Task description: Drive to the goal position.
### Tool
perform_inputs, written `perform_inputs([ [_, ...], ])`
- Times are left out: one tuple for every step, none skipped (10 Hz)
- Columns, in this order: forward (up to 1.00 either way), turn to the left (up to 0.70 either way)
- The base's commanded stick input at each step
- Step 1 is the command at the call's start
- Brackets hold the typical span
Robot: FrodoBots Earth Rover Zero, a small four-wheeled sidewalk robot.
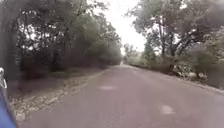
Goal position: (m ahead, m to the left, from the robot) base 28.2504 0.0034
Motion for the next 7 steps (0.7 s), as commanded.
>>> perform_inputs([
  [0.70,-0.01],
  [0.70,-0.01],
  [0.70,-0.01],
  [0.70,-0.01],
  [0.70,-0.02],
  [0.70,-0.03],
  [0.70,-0.04],
])
